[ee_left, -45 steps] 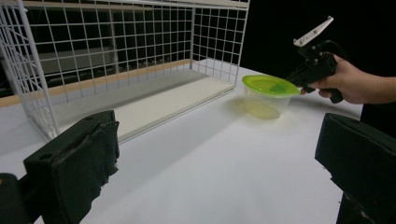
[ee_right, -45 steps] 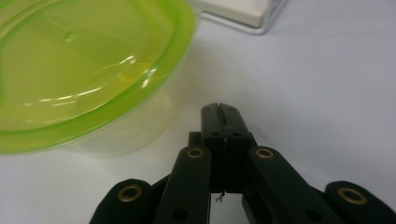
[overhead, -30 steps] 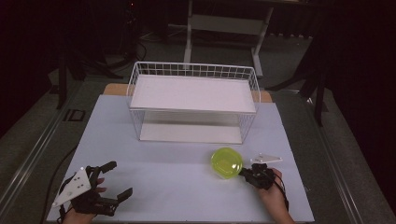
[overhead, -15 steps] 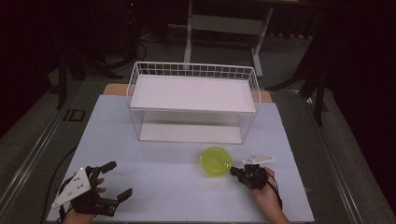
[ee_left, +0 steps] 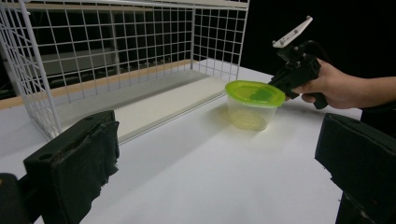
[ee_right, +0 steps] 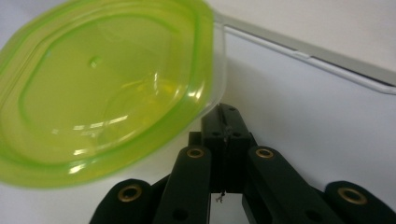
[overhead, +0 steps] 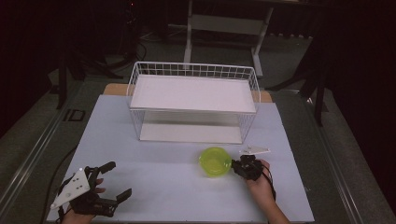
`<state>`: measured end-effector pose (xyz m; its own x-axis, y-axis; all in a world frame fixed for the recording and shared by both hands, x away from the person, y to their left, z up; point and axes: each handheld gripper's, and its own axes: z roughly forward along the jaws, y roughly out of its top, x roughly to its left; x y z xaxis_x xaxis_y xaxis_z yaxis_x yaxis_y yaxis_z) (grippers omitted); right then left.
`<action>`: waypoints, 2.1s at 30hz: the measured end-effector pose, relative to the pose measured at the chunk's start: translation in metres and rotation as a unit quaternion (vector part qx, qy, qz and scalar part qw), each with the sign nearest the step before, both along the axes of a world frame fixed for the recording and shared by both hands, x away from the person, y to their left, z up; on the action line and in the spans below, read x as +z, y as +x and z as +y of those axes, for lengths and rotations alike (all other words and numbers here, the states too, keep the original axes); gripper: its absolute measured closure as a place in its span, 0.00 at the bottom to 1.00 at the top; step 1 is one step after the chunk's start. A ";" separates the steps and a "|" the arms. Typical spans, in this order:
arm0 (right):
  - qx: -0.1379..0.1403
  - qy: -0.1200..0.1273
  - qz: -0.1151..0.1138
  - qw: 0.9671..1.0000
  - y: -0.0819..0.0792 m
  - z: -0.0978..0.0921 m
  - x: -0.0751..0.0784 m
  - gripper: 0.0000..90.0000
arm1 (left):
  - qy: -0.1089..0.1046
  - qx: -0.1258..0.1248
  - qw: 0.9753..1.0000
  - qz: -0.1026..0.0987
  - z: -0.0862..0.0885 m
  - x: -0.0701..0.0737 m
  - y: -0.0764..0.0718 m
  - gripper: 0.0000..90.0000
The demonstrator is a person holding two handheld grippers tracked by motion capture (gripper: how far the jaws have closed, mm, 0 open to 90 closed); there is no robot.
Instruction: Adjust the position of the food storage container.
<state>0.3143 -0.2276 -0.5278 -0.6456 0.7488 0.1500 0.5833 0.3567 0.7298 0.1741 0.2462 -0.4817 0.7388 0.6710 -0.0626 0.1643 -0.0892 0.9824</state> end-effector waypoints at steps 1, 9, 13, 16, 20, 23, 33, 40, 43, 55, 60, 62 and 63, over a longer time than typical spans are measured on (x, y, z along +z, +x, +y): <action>0.004 0.001 0.003 1.000 -0.002 0.002 0.000 1.00 | 0.000 0.000 1.000 0.000 0.000 0.000 0.000 0.01; 0.038 0.007 0.017 0.999 -0.016 0.021 -0.004 1.00 | 0.003 -0.002 1.000 0.000 -0.001 0.000 0.000 0.01; 0.057 0.010 0.019 0.998 -0.022 0.033 -0.004 1.00 | 0.005 -0.003 1.000 0.001 -0.001 0.000 0.000 0.01; 0.064 0.003 0.016 0.998 -0.023 0.038 -0.003 1.00 | 0.003 -0.003 1.000 0.001 -0.001 0.000 0.000 0.01; 0.050 0.004 0.015 0.999 -0.020 0.034 0.000 1.00 | 0.004 -0.003 1.000 0.002 -0.002 0.000 0.000 0.01; 0.044 0.003 0.019 0.999 -0.019 0.033 0.000 1.00 | 0.004 -0.005 1.000 0.002 -0.002 0.000 0.000 0.01; 0.062 0.004 0.025 0.998 -0.015 0.055 -0.004 1.00 | 0.003 -0.005 1.000 0.003 -0.002 -0.001 0.000 0.01; 0.085 0.000 0.028 0.996 -0.013 0.075 -0.005 1.00 | 0.006 -0.007 1.000 0.003 -0.002 -0.001 -0.001 0.01; 0.089 -0.002 0.031 0.996 -0.014 0.082 -0.006 1.00 | 0.007 -0.008 1.000 0.003 -0.003 -0.001 -0.001 0.01; 0.072 -0.015 0.000 0.997 -0.021 0.064 0.004 0.94 | 0.005 -0.009 1.000 0.003 -0.004 -0.001 -0.001 0.01; 0.077 -0.020 -0.016 0.997 -0.032 0.054 0.013 0.70 | 0.006 -0.011 1.000 0.004 -0.004 -0.001 -0.001 0.01; 0.078 -0.026 -0.023 0.996 -0.036 0.050 0.015 0.62 | 0.006 -0.013 1.000 0.006 -0.005 -0.001 -0.001 0.01; 0.077 -0.018 -0.025 0.997 -0.038 0.048 0.016 0.56 | 0.005 -0.014 1.000 0.007 -0.006 -0.001 -0.001 0.01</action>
<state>0.2761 -0.1800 -0.5115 -0.7589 0.6451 0.0894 0.4832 0.4657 0.7414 0.1734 0.2405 -0.4829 0.7565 0.6507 -0.0659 0.1747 -0.1040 0.9791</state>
